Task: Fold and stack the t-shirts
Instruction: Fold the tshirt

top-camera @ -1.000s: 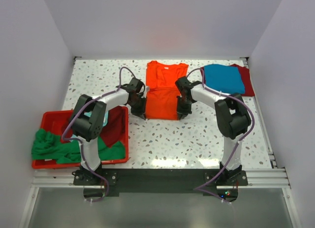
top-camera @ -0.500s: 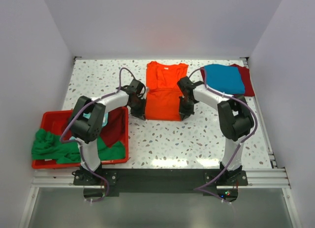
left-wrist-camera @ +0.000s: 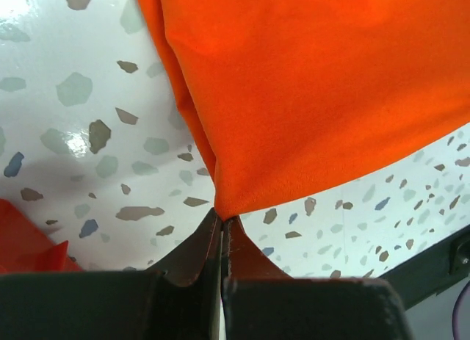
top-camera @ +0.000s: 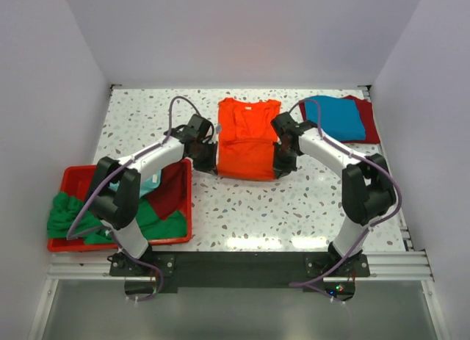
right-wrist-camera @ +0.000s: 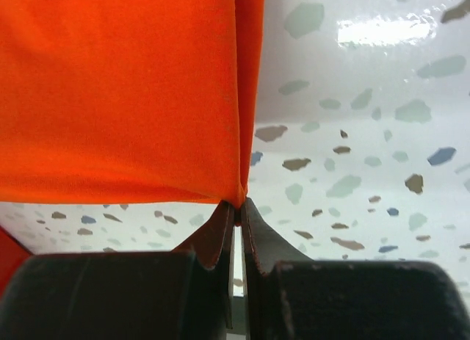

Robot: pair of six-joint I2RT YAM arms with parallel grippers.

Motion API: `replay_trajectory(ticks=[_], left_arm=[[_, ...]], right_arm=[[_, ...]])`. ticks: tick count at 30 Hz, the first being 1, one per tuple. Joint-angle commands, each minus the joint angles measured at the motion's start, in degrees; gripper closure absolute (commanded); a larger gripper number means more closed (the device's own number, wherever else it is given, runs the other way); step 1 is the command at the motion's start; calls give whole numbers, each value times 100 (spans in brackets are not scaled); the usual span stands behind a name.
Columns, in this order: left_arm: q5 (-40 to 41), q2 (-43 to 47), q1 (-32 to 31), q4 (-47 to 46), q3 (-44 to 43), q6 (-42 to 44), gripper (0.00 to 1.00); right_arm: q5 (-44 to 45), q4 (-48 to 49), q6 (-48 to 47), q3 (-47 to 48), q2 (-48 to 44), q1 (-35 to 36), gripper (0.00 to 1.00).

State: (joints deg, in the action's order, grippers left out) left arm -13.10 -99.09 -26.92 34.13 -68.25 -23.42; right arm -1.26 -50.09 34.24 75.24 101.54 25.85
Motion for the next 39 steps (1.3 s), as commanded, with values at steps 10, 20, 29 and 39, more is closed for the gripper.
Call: replay_trajectory(ticks=[10,20,29,39], left_arm=[[150,1285,-367,893,145,-409,100],[-52,1990,-455,1763,-21,-497,100],[176,1630,-437,1984,-1050,-242,100],[89,778,-139,1606,-1612,65,100]], right_arm=[[925,-1556,-58,-115,-1381,218,100],[1093,-2497,610,-150,-2173,667,100],[1074,-2769,892,675,-2069,676,100],[1453,-2533,611,1571,-1233,299,100]])
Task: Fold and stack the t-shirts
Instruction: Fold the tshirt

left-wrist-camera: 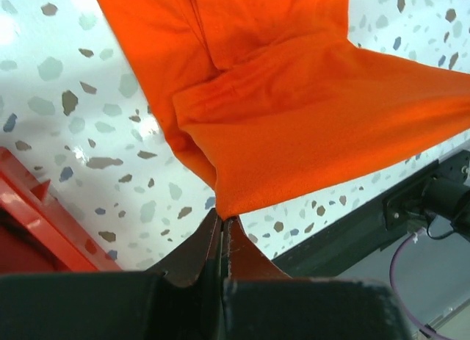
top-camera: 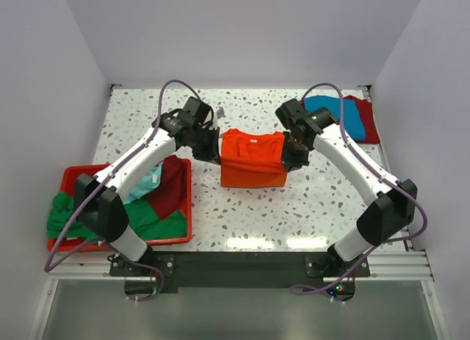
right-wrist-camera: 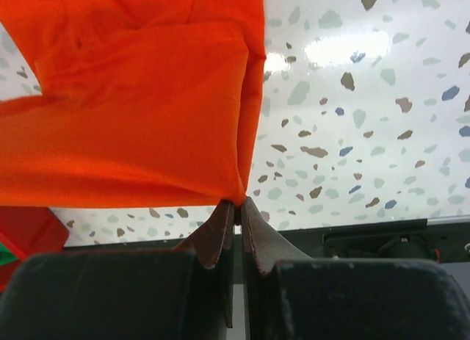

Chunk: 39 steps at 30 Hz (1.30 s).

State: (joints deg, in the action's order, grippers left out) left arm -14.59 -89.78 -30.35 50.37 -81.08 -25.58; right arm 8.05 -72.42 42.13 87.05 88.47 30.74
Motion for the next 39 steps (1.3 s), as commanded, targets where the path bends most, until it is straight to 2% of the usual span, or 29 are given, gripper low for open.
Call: replay_trajectory(ticks=[1,24,39], left_arm=[[202,-285,222,-62,-399,325,100],[-97,-2614,670,-414,-2693,449,100],[-97,-3238,838,-642,-2966,344,100]], right_arm=[[522,-281,-240,470,231,-270,100],[864,79,-1057,2746,2438,-973,100],[785,273,-1374,3679,3695,-1237,100]])
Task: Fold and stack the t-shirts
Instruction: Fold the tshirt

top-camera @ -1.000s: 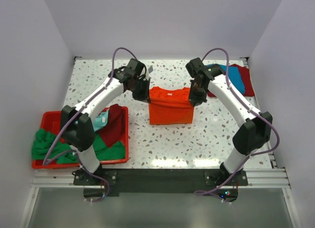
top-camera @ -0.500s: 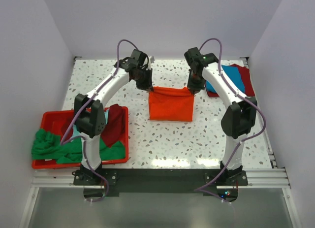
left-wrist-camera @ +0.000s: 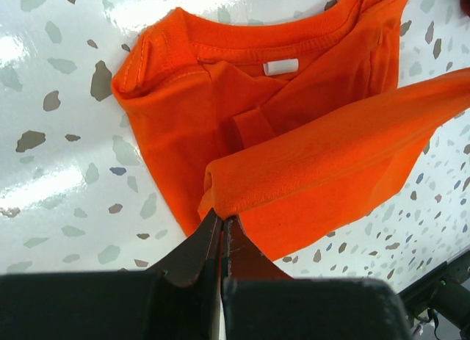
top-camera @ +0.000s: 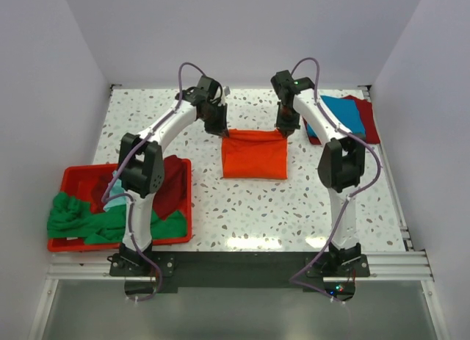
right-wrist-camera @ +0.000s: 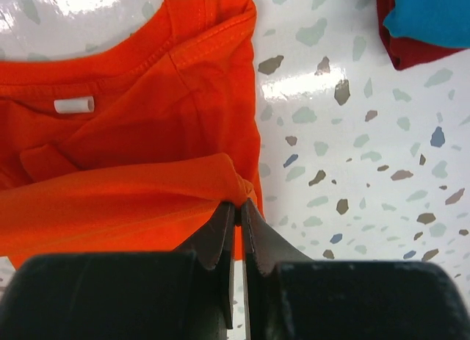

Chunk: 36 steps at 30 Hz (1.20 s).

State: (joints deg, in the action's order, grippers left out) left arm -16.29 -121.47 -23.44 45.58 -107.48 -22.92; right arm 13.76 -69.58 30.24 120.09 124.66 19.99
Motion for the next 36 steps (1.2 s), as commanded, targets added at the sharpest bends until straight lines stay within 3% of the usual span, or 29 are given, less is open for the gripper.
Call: replay_trajectory(ticks=[1,16,18,19,20,21,22,24,26,32,36], left_arm=[[65,-96,164,-138,-352,68,100],[170,-254,217,-225,-528,-239,100],[311,-211,235,-217,-537,-301,100],[389,-176,252,-190,-520,-327,87],[529,-149,261,-190,-493,-336,75],[609,-27,279,-251,-389,-354,51],[767,52,287,-321,-309,-363,42],[856,307,288,-471,-19,-363,24],[848,404,296,-603,165,-345,19],[198,448,288,-927,963,-213,17],[-119,537,288,-1385,1493,-213,18]], right_arm=[[206,-3,-211,418,128,-171,100],[-13,59,-413,1367,937,-303,100],[-66,67,-466,1692,1113,-311,80],[-145,102,-545,1762,1139,-311,68],[-302,146,-589,1815,1131,-320,47],[-338,234,-589,1807,1104,-311,41],[-382,287,-607,1772,1043,-311,29],[-523,531,-668,1474,763,-320,17],[-628,717,-739,967,534,-329,9],[-1313,1508,-783,-641,-442,-434,8],[-2217,2176,-730,-1645,-881,-662,7]])
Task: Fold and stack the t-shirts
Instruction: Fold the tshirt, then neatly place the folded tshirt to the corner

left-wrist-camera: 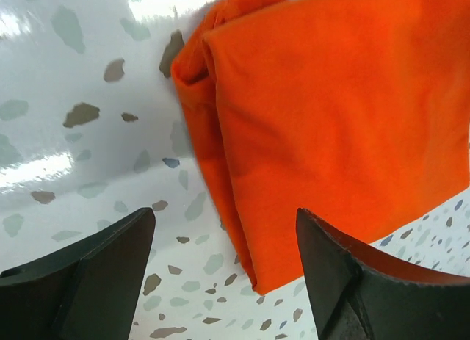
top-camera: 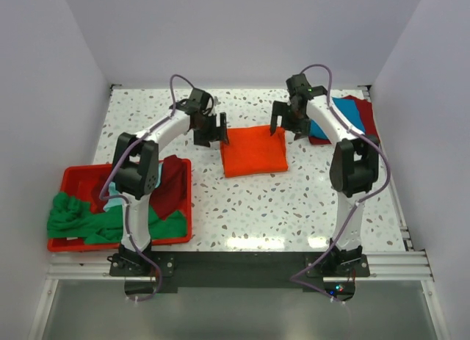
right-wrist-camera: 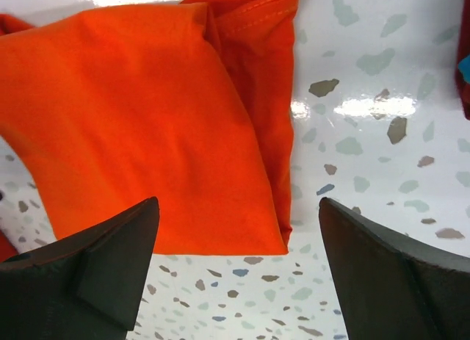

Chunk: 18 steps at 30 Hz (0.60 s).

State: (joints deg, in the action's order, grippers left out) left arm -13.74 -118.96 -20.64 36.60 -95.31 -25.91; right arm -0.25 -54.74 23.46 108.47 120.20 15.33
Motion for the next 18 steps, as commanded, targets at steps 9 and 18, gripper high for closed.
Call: replay_trajectory(ticks=[9,18], left_arm=[[-788,74,8,-953,733,183,18],[-797,-198,8,-1023,733,262,28]], right_arm=[[-2233,1756,-96,-1872,-656,-689,6],[-2524,2073,-167,-1671,-50,-812,6]])
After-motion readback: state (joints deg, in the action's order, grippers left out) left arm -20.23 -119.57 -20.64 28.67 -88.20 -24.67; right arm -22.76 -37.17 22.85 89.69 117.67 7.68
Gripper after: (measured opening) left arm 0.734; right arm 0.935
